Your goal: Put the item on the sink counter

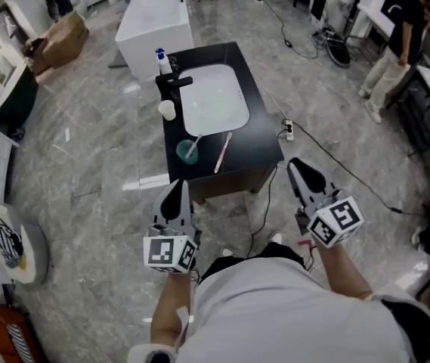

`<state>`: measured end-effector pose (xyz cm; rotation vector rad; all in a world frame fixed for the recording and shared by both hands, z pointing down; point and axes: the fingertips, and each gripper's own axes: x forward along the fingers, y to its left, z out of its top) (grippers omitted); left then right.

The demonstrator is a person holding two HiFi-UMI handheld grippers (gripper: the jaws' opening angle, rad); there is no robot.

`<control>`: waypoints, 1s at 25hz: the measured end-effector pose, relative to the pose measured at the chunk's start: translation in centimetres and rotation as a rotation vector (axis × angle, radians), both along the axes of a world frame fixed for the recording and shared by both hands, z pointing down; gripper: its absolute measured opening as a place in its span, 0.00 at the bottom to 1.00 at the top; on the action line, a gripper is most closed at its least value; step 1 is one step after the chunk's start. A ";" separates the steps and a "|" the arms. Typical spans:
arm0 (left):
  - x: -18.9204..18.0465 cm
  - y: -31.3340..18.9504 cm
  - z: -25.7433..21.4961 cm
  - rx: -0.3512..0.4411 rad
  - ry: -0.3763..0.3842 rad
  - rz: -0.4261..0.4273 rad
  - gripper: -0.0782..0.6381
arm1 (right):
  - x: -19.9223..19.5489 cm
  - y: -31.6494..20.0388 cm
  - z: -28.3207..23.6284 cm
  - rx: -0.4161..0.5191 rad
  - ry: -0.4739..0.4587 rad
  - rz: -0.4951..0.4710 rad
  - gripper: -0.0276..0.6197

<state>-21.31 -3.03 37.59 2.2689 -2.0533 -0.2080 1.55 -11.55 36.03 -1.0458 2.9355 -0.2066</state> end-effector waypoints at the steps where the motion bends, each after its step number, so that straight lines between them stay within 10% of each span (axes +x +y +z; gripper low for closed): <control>1: 0.0 0.0 0.2 0.000 0.002 0.000 0.11 | 0.0 0.0 0.1 -0.001 0.000 0.000 0.13; 25: -0.3 -0.8 0.3 0.020 0.001 0.007 0.11 | -1.0 0.4 -0.9 0.045 0.049 -0.025 0.13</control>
